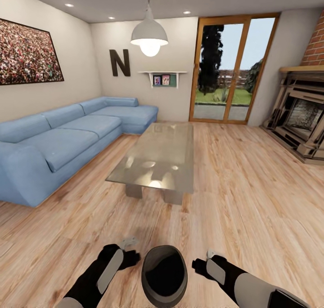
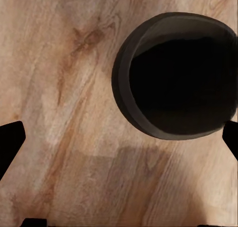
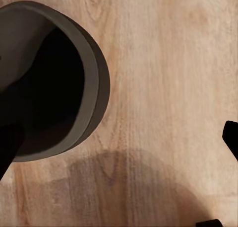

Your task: Place each of the two pumpkins and all three candles from the living room inside a cabinet in the living room (use any cabinet), then make sure every cabinet is closed, and position the cauldron so it is next to a table in the living room.

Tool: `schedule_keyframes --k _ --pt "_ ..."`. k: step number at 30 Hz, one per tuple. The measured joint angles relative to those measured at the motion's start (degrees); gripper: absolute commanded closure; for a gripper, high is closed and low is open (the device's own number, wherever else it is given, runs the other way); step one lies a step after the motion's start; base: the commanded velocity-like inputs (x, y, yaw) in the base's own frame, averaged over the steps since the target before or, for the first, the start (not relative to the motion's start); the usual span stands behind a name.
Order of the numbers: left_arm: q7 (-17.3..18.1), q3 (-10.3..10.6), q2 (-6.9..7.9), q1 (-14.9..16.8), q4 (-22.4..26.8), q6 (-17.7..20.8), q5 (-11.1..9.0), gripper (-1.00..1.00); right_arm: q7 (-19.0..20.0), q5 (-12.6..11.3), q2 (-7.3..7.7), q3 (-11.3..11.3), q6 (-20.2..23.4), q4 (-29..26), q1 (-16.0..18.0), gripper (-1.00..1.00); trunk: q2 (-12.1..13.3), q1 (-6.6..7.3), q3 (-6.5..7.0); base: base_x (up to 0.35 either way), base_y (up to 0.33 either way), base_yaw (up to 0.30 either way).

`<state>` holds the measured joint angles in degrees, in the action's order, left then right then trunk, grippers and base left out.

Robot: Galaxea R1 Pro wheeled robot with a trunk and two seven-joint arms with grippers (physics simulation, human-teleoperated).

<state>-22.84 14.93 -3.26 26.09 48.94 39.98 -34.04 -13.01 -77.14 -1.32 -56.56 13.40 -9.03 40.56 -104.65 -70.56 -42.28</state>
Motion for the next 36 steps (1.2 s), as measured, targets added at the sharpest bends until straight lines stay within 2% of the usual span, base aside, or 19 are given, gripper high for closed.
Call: schedule_keyframes --k 2,3,5,8,11,20,28,36 --pt "3.41 0.08 0.0 1.55 -3.38 -1.21 0.16 -1.0 -0.01 0.15 -0.1 -0.02 0.3 -1.2 0.03 -1.0 0.0 0.0 -0.19 0.0 0.0 0.044" --pt "5.98 0.08 0.05 3.35 -7.48 -2.42 0.35 -1.0 -0.09 0.28 -0.12 -0.09 1.03 -3.04 0.14 -1.0 0.0 0.0 -0.28 0.0 0.0 0.073" --pt "8.97 0.04 0.01 5.88 -13.52 -5.63 0.49 -1.0 -0.68 0.55 -0.11 -0.13 2.43 -5.35 0.29 -1.0 0.0 0.0 -0.47 0.0 0.0 0.091" --pt "10.99 -0.03 -0.04 7.55 -18.32 -9.75 0.44 -1.0 -1.47 0.72 -0.16 -0.09 3.26 -6.87 0.4 -1.0 0.0 0.0 -0.76 0.0 0.0 0.105" --pt "11.61 -0.08 -0.13 8.0 -21.13 -11.14 0.4 -1.0 -1.58 0.96 -0.19 -0.14 3.24 -7.86 0.42 -1.0 0.0 0.0 -1.04 0.0 0.0 0.106" --pt "11.86 -0.1 -0.21 8.16 -22.34 -13.34 0.37 -1.0 -1.46 1.07 -0.19 -0.32 -0.26 -9.97 0.42 -1.0 0.0 0.0 -1.29 0.0 0.0 0.018" --pt "11.88 1.04 -0.22 8.16 -22.25 -14.08 0.29 -1.0 -1.89 1.94 -0.2 -0.33 -0.24 -9.4 0.42 -1.0 0.0 0.02 -1.29 0.128 0.0 0.0" --pt "11.85 1.24 -0.09 8.15 -22.24 -14.07 0.35 -1.0 -1.91 1.99 -0.2 -0.33 -0.68 -9.16 0.42 -1.0 0.0 0.02 -1.29 0.176 0.0 0.0"
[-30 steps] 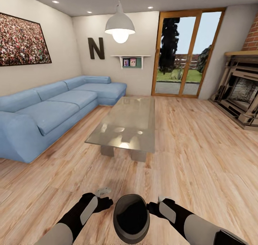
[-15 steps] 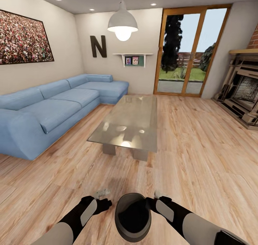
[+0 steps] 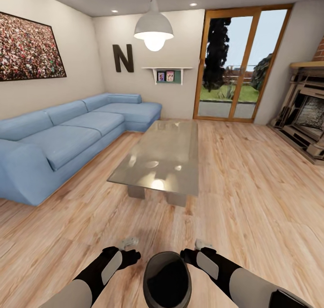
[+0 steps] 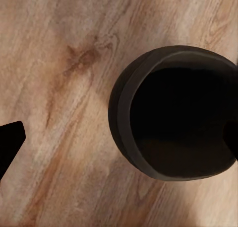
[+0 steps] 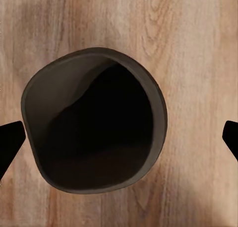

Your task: Place each of the two pumpkins and all three candles from the living room inside a cabinet in the living room (use any cabinet), then make sure every cabinet is closed, and position the cauldron so it is next to a table in the living room.

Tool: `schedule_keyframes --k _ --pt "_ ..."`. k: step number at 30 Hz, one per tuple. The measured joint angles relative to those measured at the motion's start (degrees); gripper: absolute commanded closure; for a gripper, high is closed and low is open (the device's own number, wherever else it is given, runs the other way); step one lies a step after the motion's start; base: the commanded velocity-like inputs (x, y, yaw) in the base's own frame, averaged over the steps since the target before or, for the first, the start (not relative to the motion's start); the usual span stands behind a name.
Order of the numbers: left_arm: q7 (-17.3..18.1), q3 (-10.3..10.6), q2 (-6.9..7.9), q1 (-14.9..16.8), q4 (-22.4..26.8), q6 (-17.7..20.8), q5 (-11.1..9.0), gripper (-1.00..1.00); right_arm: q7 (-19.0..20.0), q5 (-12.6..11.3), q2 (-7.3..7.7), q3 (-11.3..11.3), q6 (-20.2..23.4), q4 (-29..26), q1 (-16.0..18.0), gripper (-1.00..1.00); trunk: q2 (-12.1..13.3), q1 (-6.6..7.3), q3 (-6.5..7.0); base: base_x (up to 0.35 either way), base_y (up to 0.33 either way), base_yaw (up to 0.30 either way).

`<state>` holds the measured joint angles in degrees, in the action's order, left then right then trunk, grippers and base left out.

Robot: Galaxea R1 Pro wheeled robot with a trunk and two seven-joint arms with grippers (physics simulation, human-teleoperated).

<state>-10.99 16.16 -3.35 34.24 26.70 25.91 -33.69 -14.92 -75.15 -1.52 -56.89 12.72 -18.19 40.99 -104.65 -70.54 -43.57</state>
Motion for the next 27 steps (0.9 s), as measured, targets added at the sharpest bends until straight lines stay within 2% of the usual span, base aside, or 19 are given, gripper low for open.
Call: schedule_keyframes --k 10,21,23,27 --pt "0.02 0.16 0.14 0.0 -0.08 -0.05 0.02 -1.0 -0.01 0.0 0.0 0.0 -0.02 0.02 0.0 -1.0 0.0 -0.01 0.0 0.152 -0.123 0.0" --pt "0.09 0.21 -0.06 -0.04 0.0 -0.04 -0.07 -1.0 0.0 0.0 0.0 0.0 -0.02 0.01 0.0 -1.0 0.0 -0.02 0.0 0.017 -0.02 0.0" --pt "0.21 0.2 -0.09 -0.04 0.0 0.01 -0.13 -1.0 0.0 0.0 0.0 0.0 -0.02 0.01 0.0 -1.0 -0.79 -0.46 -0.36 0.0 0.0 0.0" --pt "3.89 0.29 -0.06 0.0 -0.02 0.31 -0.07 -1.0 0.0 0.02 0.0 0.0 -0.02 0.01 0.0 -1.0 -2.0 -1.12 -0.9 0.0 0.0 0.0"
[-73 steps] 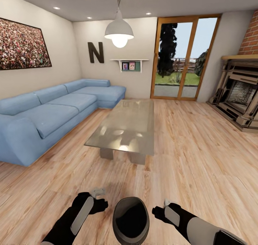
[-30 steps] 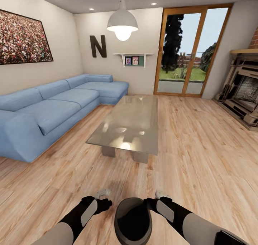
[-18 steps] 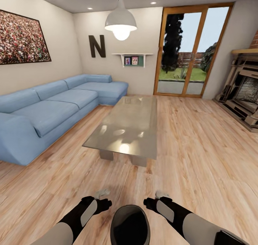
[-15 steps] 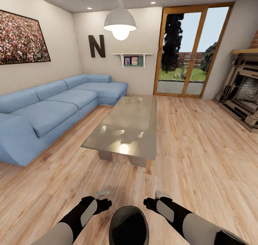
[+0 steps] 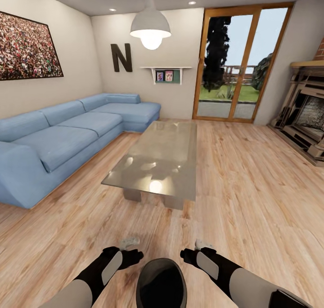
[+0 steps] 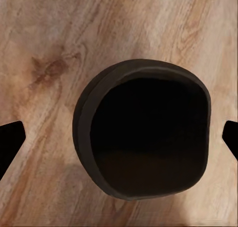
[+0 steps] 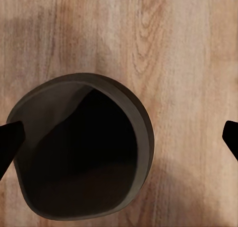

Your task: Place each of the two pumpkins and all three candles from the living room inside a cabinet in the living room (use any cabinet), then make sure every cabinet is closed, and position the cauldron so it is next to a table in the living room.

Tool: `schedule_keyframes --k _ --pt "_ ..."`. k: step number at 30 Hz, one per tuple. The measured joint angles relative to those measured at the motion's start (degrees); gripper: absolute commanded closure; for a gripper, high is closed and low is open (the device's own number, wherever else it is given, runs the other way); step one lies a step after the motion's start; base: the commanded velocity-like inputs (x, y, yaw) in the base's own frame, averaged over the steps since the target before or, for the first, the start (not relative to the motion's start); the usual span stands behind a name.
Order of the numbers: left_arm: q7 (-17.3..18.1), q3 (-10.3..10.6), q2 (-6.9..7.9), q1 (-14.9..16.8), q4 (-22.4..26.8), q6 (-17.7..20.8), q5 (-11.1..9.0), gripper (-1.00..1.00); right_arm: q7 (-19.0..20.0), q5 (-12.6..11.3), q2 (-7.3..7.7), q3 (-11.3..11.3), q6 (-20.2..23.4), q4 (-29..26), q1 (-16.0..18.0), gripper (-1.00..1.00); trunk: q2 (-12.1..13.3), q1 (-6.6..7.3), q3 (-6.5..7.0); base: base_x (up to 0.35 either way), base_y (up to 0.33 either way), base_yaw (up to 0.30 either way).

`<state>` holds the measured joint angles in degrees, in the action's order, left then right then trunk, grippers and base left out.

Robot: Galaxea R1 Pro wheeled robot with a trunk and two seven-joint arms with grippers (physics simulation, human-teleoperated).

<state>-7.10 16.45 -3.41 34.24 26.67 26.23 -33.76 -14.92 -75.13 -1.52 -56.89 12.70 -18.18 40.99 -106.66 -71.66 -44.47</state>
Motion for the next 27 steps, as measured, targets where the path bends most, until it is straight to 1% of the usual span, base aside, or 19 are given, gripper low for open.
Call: schedule_keyframes --k 1,3,9,20,27 --pt "1.27 0.02 0.06 0.01 -0.03 0.14 0.03 -1.0 0.0 0.03 0.0 0.0 0.02 0.0 0.0 -1.0 0.0 0.0 0.0 0.0 0.0 0.0" --pt "2.64 0.06 0.15 0.01 -0.03 0.34 0.1 -1.0 0.0 0.06 0.0 0.0 0.15 0.0 0.0 -1.0 0.0 0.0 0.0 0.0 0.0 0.0" --pt "3.64 0.11 0.1 0.01 -0.01 0.5 0.15 -1.0 0.02 0.08 -0.03 0.0 0.32 0.06 0.0 -1.0 0.0 0.0 0.0 0.0 0.0 0.0" --pt "3.31 0.03 0.7 0.01 -0.05 0.43 0.28 -1.0 0.0 0.09 -0.1 -0.04 0.11 0.05 0.0 -1.0 -4.4 -2.41 -1.97 0.0 0.0 0.0" --pt "3.23 -0.08 0.9 0.01 -0.38 0.42 0.25 -1.0 0.0 0.13 -0.4 -0.08 -0.16 0.17 0.0 -1.0 -7.21 -3.95 -3.23 0.0 0.0 0.0"
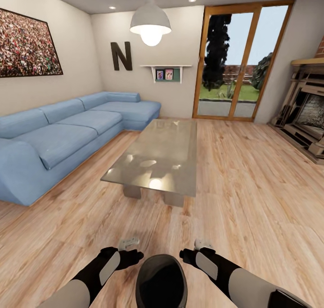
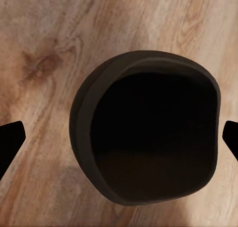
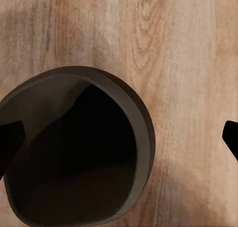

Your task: Place each of the two pumpkins and all three candles from the living room inside a cabinet in the living room (use any cabinet), then make sure every cabinet is closed, and position the cauldron so it is next to a table in the living room.

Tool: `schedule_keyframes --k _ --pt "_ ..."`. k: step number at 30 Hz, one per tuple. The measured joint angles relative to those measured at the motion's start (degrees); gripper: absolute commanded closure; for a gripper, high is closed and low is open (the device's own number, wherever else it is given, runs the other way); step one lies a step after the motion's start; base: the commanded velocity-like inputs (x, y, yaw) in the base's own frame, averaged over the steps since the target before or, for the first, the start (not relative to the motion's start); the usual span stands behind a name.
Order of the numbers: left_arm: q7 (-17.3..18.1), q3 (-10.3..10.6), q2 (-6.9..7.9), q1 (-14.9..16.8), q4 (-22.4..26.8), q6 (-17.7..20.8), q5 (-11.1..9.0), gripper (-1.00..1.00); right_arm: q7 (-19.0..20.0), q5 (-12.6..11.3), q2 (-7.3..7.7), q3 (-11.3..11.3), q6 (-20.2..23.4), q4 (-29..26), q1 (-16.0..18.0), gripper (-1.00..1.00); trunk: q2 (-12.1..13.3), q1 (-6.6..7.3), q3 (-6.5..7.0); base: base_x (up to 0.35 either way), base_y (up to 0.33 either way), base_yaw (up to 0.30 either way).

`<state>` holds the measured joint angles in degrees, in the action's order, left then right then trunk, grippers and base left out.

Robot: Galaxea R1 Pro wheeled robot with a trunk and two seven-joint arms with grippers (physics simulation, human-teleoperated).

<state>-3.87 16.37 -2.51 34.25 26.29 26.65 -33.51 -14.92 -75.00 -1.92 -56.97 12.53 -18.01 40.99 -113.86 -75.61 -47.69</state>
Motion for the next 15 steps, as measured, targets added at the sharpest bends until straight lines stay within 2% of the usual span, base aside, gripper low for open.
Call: schedule_keyframes --k 10,15 --pt "-0.41 -0.01 0.02 0.13 0.06 1.1 -0.07 -1.0 0.0 -0.02 -0.1 0.04 0.57 0.0 0.0 -1.0 -4.01 -2.2 -1.79 0.0 0.0 0.0" --pt "-4.08 -0.02 0.23 0.79 0.26 4.97 -0.11 -1.0 0.0 0.03 -0.08 0.0 0.6 0.01 0.0 -1.0 -6.02 -3.3 -2.69 0.0 0.0 0.0"
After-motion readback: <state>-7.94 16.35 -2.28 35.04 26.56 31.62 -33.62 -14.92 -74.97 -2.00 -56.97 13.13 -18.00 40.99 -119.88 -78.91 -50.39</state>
